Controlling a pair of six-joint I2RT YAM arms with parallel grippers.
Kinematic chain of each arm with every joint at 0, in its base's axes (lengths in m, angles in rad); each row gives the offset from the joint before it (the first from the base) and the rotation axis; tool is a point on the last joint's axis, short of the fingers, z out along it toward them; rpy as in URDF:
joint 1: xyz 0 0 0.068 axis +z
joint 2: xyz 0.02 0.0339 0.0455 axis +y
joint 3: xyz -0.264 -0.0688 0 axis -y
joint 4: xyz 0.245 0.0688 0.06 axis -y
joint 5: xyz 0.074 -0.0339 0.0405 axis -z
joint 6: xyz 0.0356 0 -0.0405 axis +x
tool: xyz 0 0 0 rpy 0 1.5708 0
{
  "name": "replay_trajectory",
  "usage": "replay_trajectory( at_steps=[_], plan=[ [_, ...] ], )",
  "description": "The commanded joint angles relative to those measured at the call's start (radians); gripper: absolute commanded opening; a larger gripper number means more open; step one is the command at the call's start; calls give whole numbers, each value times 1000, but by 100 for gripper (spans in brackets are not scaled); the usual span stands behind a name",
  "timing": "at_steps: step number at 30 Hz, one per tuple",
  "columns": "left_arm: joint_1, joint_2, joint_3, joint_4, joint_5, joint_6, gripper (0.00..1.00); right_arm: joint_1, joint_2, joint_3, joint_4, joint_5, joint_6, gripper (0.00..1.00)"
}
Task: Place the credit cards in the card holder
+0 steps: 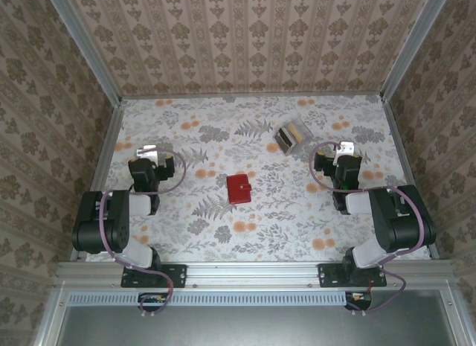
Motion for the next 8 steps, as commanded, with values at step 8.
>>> replay_trajectory(
  at_steps=[8],
  plan=[
    [-6,8,17,12,-11,6,100,1,-8,2,26,13,1,100]
  ],
)
